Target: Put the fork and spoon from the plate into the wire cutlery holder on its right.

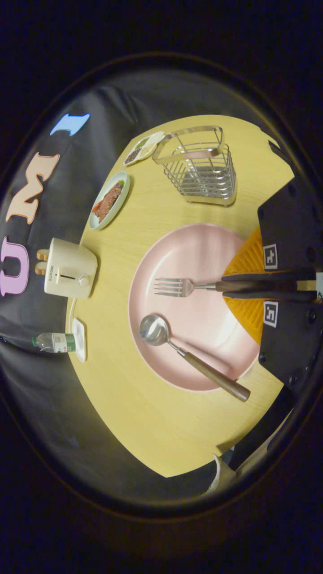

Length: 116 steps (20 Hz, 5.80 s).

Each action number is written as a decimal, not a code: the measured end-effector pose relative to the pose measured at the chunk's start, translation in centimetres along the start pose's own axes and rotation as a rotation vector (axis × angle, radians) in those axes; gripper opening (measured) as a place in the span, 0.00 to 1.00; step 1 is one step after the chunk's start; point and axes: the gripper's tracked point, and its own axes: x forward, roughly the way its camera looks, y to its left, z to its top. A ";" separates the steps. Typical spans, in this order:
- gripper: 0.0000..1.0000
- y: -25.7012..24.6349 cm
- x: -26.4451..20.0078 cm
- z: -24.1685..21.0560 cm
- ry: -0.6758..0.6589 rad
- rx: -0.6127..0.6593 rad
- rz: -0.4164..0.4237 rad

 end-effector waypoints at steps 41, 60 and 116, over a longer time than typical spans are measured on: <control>0.12 -18.5 -4.8 -0.2 0.454 -0.157 0.097; 1.00 -13.5 -6.7 7.2 -0.059 0.193 -0.036; 0.08 -14.1 -8.7 6.7 0.050 0.028 0.002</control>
